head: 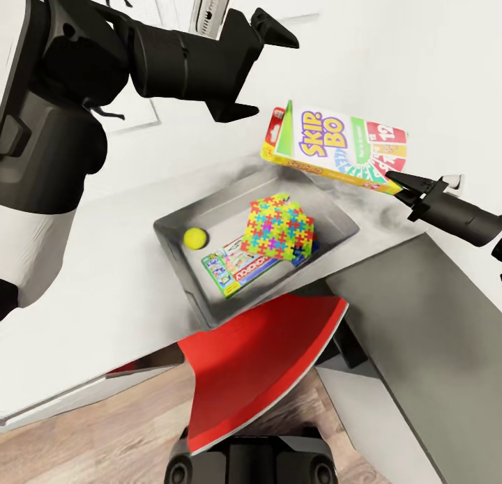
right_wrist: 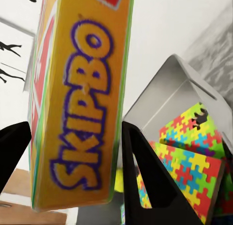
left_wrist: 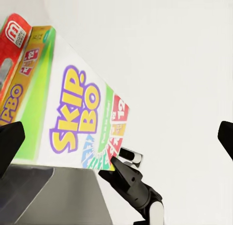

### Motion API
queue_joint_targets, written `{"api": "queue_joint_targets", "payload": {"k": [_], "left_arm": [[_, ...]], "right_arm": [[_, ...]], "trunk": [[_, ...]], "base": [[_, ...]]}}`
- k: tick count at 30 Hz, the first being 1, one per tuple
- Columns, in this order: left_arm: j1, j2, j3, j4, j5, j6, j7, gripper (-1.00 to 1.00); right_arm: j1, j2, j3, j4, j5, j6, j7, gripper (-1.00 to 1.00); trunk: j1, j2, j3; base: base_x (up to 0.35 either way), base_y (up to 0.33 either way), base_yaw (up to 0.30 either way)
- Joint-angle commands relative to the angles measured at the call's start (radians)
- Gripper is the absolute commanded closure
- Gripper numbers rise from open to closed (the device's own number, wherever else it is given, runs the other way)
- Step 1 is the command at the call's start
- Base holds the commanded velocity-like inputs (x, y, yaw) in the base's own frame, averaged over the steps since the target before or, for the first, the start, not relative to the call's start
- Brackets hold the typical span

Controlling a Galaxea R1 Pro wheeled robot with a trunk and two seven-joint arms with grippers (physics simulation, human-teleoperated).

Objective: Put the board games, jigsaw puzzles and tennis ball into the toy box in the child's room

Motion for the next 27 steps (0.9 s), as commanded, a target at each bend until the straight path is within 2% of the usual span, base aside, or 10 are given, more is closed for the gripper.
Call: {"api": "queue_joint_targets", "payload": {"k": [1,13,20,27], "left_arm": [[-0.001,0.0,-0.001,0.0,0.003,0.003,0.004,-1.0],[-0.002,0.0,-0.001,0.0,0.003,0.004,0.004,-1.0],[-0.001,0.0,-0.002,0.0,0.003,0.004,0.004,-1.0],[-0.001,0.0,-0.003,0.0,0.003,0.003,0.004,-1.0]], "right_arm": [[-0.001,-0.002,-0.001,0.0,-0.003,0.005,0.005,1.0],[-0.001,-0.011,0.0,0.0,-0.002,0.007,0.005,1.0],[-0.001,-0.013,0.001,0.0,-0.002,0.013,0.001,1.0],[-0.001,-0.022,0.001,0.0,-0.002,0.062,-0.001,1.0]], "trunk": [[0.001,-0.002,-0.001],[0.001,-0.002,0.002],[0.001,-0.002,0.002],[0.001,-0.002,0.002]], "base": [[0.0,0.0,0.281],[-0.025,-0.01,0.243],[-0.204,-0.09,0.067],[-0.231,-0.111,0.019]]}}
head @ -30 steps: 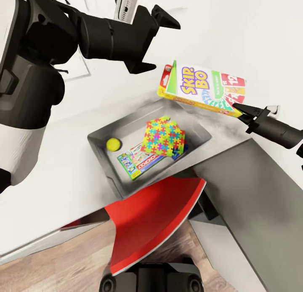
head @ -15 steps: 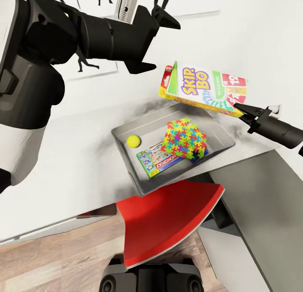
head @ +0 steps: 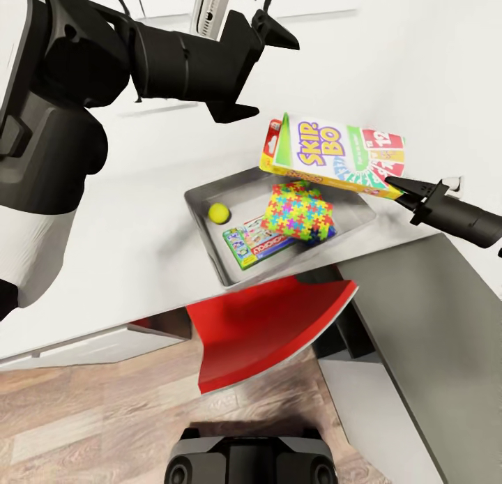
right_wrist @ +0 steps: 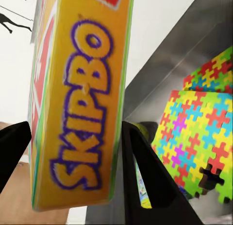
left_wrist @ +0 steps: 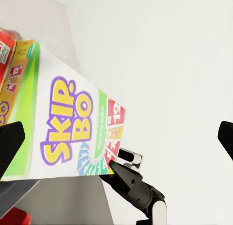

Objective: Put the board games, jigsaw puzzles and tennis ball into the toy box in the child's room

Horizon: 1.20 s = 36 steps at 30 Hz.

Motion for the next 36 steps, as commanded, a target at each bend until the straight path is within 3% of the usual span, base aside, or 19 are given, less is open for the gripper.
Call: {"api": "queue_joint_targets", "payload": {"k": [1,13,36], "left_arm": [[-0.001,0.0,0.0,0.0,0.003,0.003,0.004,-1.0],[-0.002,0.0,-0.001,0.0,0.003,0.003,0.004,-1.0],[-0.001,0.0,-0.001,0.0,0.002,0.003,0.004,-1.0]], "right_arm": [[-0.001,0.0,-0.001,0.0,0.001,0.005,0.007,1.0],[-0.001,-0.007,-0.003,0.0,0.029,0.03,0.007,1.0],[-0.001,-0.008,-0.002,-0.011,0.058,0.034,0.007,1.0]], "trunk": [[0.0,-0.002,-0.001],[0.0,-0.002,-0.001],[0.0,-0.002,-0.001]], "base": [[-0.163,-0.081,0.01],[-0.056,-0.028,0.052],[-0.004,-0.002,0.244]]}}
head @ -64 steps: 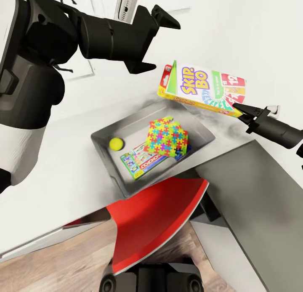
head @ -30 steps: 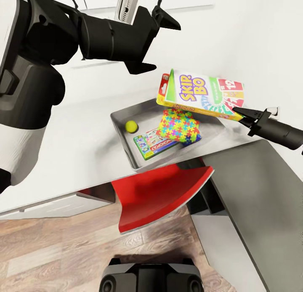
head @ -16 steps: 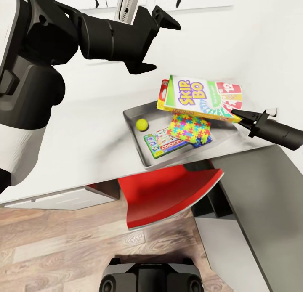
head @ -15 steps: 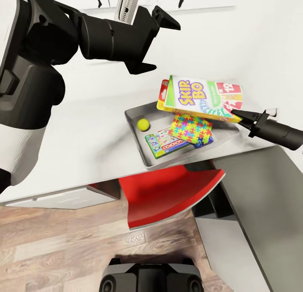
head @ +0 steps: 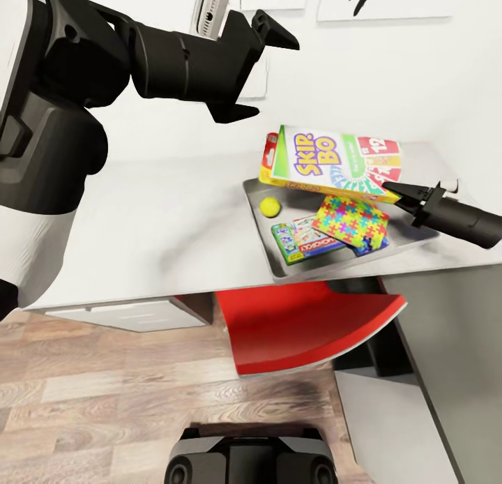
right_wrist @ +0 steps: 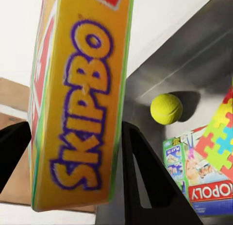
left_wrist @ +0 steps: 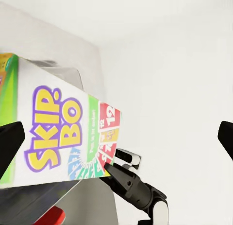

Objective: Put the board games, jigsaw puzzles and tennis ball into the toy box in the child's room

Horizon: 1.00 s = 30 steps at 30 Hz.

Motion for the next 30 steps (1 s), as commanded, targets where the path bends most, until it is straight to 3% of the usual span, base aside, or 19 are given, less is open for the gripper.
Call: {"api": "queue_joint_targets", "payload": {"k": [1,8,10,13,14,18,19,22,30], "left_arm": [[-0.001,0.0,0.0,0.0,0.003,0.003,0.004,-1.0],[-0.002,0.0,-0.002,0.0,0.003,0.003,0.004,-1.0],[-0.002,0.0,-0.002,0.0,0.003,0.003,0.004,-1.0],[-0.002,0.0,-0.003,0.0,0.003,0.003,0.004,-1.0],[-0.002,0.0,-0.003,0.0,0.003,0.003,0.004,-1.0],[-0.002,0.0,-0.003,0.001,0.003,0.003,0.004,-1.0],[-0.002,0.0,-0.003,0.001,0.003,0.003,0.004,-1.0],[-0.002,0.0,-0.004,0.001,0.003,0.003,0.004,-1.0],[-0.001,-0.001,-0.006,0.0,0.003,0.003,0.004,-1.0]], "right_arm": [[-0.001,0.0,-0.001,-0.007,0.003,0.004,0.008,1.0],[-0.002,-0.021,-0.002,-0.029,0.016,0.005,0.006,1.0],[-0.003,-0.051,-0.002,-0.032,0.018,0.007,0.007,1.0],[-0.006,-0.12,-0.002,-0.035,0.014,0.009,0.01,1.0],[-0.006,-0.12,-0.002,-0.035,0.014,0.009,0.01,1.0],[-0.011,-0.2,-0.002,-0.037,-0.022,0.01,0.027,1.0],[-0.011,-0.2,-0.002,-0.037,-0.022,0.01,0.027,1.0],[-0.013,-0.241,-0.002,-0.037,-0.061,0.011,0.059,1.0],[-0.014,-0.275,0.004,-0.042,-0.096,0.012,0.114,1.0]], "trunk": [[0.001,-0.002,-0.001],[0.001,-0.002,-0.001],[0.001,-0.002,-0.001],[0.001,-0.002,-0.001],[0.001,-0.002,-0.001],[0.001,-0.002,-0.001],[0.001,-0.002,-0.001],[0.001,-0.002,-0.001],[0.001,-0.002,-0.001]], "base": [[0.0,0.0,0.109],[0.0,0.0,0.055],[0.0,0.0,0.026],[0.0,0.0,0.015],[0.0,0.0,0.012],[0.0,0.0,0.007],[0.0,0.0,0.005],[0.0,0.0,0.003],[0.0,0.0,0.001]]}}
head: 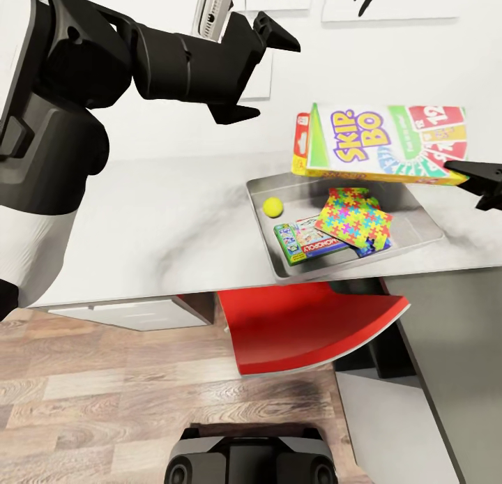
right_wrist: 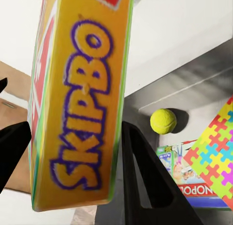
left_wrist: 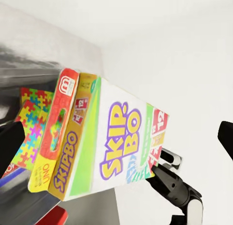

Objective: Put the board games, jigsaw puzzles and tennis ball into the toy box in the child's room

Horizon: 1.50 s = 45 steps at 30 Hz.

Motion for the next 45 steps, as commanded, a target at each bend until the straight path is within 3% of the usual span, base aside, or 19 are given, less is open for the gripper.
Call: {"api": "queue_joint_targets", "payload": {"k": [1,16,20,25,28,32,36,40,45], "left_arm": [[-0.001,0.0,0.0,0.0,0.003,0.003,0.004,-1.0],[-0.001,0.0,-0.001,0.0,0.003,0.003,0.004,-1.0],[-0.001,0.0,-0.001,0.0,0.003,0.003,0.004,-1.0],[-0.001,0.0,-0.002,0.0,0.003,0.003,0.004,-1.0],[-0.002,0.0,-0.003,0.0,0.003,0.003,0.004,-1.0],[-0.001,0.0,-0.003,0.0,0.003,0.003,0.004,-1.0],[-0.001,0.0,-0.003,0.0,0.003,0.003,0.004,-1.0],[-0.001,0.0,-0.003,0.0,0.003,0.003,0.004,-1.0],[-0.001,0.0,-0.003,0.0,0.003,0.003,0.004,-1.0]], "right_arm": [[-0.001,-0.003,0.002,0.0,0.005,0.003,0.011,1.0],[-0.002,-0.009,0.065,-0.022,0.0,0.003,0.029,1.0],[-0.002,-0.007,0.106,-0.026,0.0,0.003,0.029,1.0],[-0.002,-0.003,0.207,-0.028,0.001,0.002,0.027,1.0],[-0.002,-0.002,0.235,-0.028,0.004,0.002,0.025,1.0],[-0.002,0.012,0.26,-0.028,0.028,0.002,0.023,1.0],[-0.002,0.041,0.274,-0.027,0.099,0.002,0.023,1.0],[-0.002,0.052,0.279,-0.026,0.143,0.002,0.025,1.0],[-0.002,0.057,0.28,-0.026,0.167,0.002,0.025,1.0]], "trunk": [[0.001,-0.002,-0.001],[0.001,-0.002,-0.001],[0.001,-0.002,-0.001],[0.001,-0.002,-0.001],[0.001,-0.002,-0.001],[0.001,-0.002,-0.001],[0.001,-0.002,-0.001],[0.001,-0.002,-0.001],[0.001,-0.002,-0.001]], "base": [[0.0,0.0,0.0],[0.0,0.0,0.0],[0.0,0.0,0.0],[0.0,0.0,0.0],[0.0,0.0,0.0],[0.0,0.0,0.0],[0.0,0.0,0.0],[0.0,0.0,0.0],[0.0,0.0,0.0]]}}
